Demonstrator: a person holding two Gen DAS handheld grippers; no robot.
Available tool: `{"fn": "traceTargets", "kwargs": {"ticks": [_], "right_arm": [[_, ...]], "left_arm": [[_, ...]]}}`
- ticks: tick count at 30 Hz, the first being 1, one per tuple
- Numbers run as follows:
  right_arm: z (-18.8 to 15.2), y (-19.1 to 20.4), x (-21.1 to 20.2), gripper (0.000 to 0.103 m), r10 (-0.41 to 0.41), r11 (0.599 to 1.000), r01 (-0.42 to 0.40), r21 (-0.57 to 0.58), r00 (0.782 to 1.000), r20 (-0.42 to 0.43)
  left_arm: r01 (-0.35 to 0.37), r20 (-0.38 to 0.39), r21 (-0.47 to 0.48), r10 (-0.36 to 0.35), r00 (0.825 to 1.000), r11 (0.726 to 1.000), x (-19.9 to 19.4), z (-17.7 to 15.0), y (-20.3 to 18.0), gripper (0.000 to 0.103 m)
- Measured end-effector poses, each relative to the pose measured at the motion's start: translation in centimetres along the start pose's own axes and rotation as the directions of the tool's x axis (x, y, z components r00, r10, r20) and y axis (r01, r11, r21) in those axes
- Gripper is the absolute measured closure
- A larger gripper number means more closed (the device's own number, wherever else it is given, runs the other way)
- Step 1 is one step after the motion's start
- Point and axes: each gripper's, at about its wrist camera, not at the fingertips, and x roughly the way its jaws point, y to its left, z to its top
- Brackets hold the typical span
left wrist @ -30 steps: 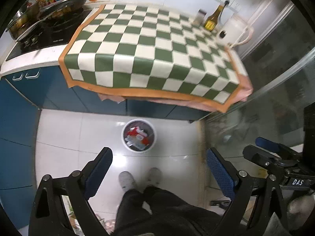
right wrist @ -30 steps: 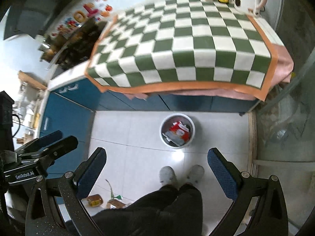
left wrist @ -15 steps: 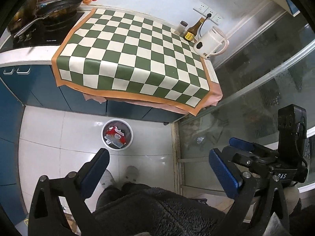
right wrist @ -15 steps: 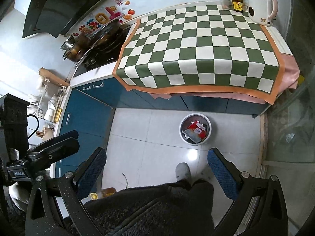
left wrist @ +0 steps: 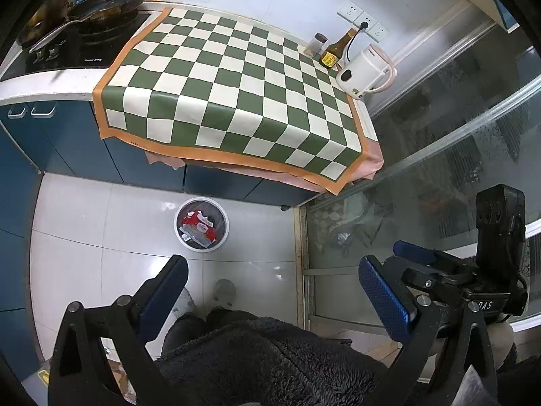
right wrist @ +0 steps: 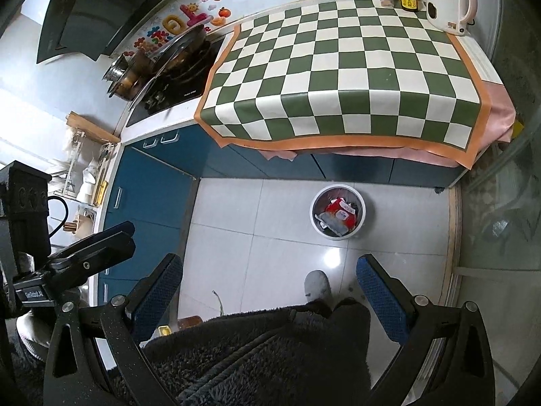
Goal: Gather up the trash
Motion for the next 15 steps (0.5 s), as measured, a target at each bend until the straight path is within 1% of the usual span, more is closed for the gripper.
{"fn": "traceTargets", "kwargs": {"ticks": [15], "right_arm": [[-0.48,-0.66,-0.44,0.0,-0.004,1.0,0.004,0.02,1.0,0.007]], "left_arm": [[0.002,0.001,-0.005,-0.002,1.0,1.0,0.13,-0.4,-0.49,0.0]]}}
